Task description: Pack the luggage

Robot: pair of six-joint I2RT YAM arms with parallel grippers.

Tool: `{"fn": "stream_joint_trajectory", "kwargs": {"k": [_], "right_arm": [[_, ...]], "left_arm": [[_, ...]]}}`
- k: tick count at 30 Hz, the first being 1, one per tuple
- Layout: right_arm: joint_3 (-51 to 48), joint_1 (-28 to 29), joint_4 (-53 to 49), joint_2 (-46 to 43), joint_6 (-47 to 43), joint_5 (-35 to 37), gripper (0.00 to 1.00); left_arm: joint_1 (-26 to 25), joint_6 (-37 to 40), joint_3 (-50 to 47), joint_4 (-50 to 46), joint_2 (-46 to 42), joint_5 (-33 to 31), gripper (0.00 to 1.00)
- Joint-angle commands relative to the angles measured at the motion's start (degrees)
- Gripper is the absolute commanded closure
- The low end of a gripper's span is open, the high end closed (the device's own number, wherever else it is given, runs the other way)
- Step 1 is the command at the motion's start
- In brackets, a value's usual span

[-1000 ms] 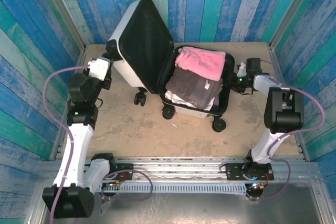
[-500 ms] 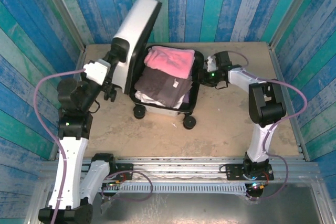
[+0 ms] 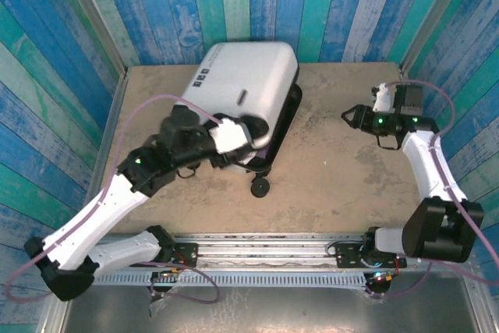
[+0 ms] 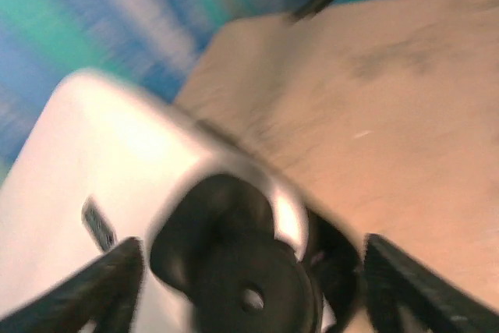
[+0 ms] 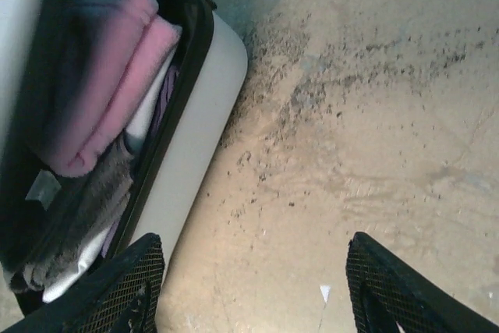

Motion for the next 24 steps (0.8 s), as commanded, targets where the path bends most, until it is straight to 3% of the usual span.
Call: {"fn": "stream_joint_trajectory", "kwargs": {"k": [1,4,6,9,11,13,15,17,19,22,24], "right_arm": [[-2.8,0.1,-4.3,1.5,-2.3,0.0,0.35],[-3.7,0.0,-3.6,2.9,-1.5,-2.4,0.35],[-4.3,0.1,-1.8,2.9,-0.3,-3.2,0.36],[-3.8,0.9,-0.4,2.8,1.3,-3.6,0.38],[-2.6,3.0,-0.3,2.9,2.2,-2.7,0.39],[-1.4,6.1,0.4,3.4,3.6,-1.2,0.39],[-0.5,9.4,1.7,4.4,5.5,0.6,0.4],[-0.4,11.8,4.1,5.9,7.8,1.6,0.43],[-1.5,12.3,8.5,7.7,10.4,1.9,0.47],[-1.2,12.3,11.4,11.9,11.7,4.0,0.51],[-0.1,12.3,12.7,15.8,12.1,4.0,0.53]], "left_arm": [[-3.0,-0.9,4.2,3.7,-1.4,0.5,0.07],[-3.1,-1.1,6.6,5.6,-3.4,-1.2,0.07],[-3.1,-1.7,6.6,8.7,-5.0,-7.1,0.07],[-3.1,-3.1,3.6,17.5,-6.3,-26.3,0.07],[-1.9,-3.9,3.0,21.5,-4.0,-43.6,0.07],[6.8,-12.7,8.9,14.6,2.0,-49.0,0.07],[20.3,-30.6,18.3,-0.3,10.0,-42.7,0.04],[31.3,-41.6,23.3,-10.6,17.7,-36.3,0.03],[38.7,-45.0,22.6,-12.3,23.8,-28.7,0.09],[45.7,-48.5,20.6,-10.6,31.5,-16.4,0.23],[48.7,-49.5,18.2,-7.1,35.0,-9.2,0.22]]}}
